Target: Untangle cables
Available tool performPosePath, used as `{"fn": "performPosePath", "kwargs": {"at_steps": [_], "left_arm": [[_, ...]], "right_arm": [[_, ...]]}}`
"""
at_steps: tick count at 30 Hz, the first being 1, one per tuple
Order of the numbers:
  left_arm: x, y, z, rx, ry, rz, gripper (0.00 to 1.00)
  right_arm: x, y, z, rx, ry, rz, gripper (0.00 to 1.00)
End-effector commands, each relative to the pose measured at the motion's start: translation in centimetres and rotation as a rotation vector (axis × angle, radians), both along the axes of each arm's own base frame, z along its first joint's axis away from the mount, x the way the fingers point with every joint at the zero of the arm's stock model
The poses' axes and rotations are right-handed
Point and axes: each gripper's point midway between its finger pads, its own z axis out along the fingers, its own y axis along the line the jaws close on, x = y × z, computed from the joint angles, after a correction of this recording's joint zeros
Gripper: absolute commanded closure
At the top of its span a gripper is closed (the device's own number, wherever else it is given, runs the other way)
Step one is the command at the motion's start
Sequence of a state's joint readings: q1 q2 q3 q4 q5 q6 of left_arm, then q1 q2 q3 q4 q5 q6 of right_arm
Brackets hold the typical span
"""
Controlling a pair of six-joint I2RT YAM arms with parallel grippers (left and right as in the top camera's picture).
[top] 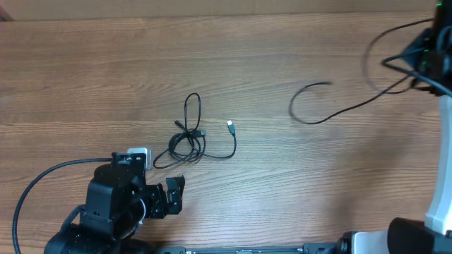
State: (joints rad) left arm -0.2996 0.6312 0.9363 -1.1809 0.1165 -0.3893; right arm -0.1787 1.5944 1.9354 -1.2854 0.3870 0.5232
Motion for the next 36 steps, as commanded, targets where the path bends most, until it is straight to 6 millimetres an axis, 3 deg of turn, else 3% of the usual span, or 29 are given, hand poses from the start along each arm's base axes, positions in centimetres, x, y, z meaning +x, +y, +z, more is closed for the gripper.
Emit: {"fn": "performPosePath", "kwargs": {"at_steps": [1, 5, 7, 8, 11, 12, 14, 15, 20, 30, 32, 36], "left_arm": [[0.0, -0.2, -0.3, 0.006, 0.006, -0.018, 0.01], [0.0, -0.2, -0.3, 0.006, 0.006, -0.018, 0.01], [0.0, -0.2, -0.3, 0.006, 0.005, -0.018, 0.01], [0.0, -0.2, -0.3, 0.006, 0.005, -0.018, 0.00], [0.0, -0.2, -0.3, 0.006, 0.006, -0.018, 0.00], [0.0, -0.2, -0.3, 0.006, 0.006, -0.018, 0.00], [0.0, -0.2, -0.3, 0.006, 0.006, -0.018, 0.01], [0.0, -0.2, -0.3, 0.006, 0.005, -0.018, 0.00], [0.0, -0.2, -0.3, 0.006, 0.006, -0.018, 0.00], [0.0, -0.2, -0.3, 0.006, 0.005, -0.018, 0.00], [0.0, -0.2, -0.3, 0.006, 0.005, -0.018, 0.01], [0.0, -0.2, -0.3, 0.006, 0.006, -0.018, 0.01]], "right_arm": [[-0.6, -4.7, -0.4, -0.048, 0.014, -0.135, 0.96], [-1.1, -9.1, -2.0, -0.042, 0.038, -0.241, 0.96], [-1.4, -10.8, -3.1, -0.034, 0.061, -0.280, 0.90], [-1.5, -11.4, -3.7, -0.024, 0.072, -0.294, 0.80], [-1.6, -12.2, -5.6, 0.047, 0.100, -0.295, 0.64], [-1.4, -12.1, -6.4, 0.089, 0.104, -0.281, 0.41], [-0.9, -11.5, -7.6, 0.168, 0.105, -0.246, 0.18], [-0.6, -11.1, -8.0, 0.198, 0.106, -0.230, 0.13], [-0.3, -9.2, -9.6, 0.302, 0.141, -0.177, 0.08], [0.1, -2.3, -12.0, 0.484, 0.248, -0.031, 0.07], [0.7, -0.5, -13.7, 0.482, 0.284, 0.013, 0.07], [1.7, 1.2, -16.7, 0.480, 0.308, 0.057, 0.07]]}}
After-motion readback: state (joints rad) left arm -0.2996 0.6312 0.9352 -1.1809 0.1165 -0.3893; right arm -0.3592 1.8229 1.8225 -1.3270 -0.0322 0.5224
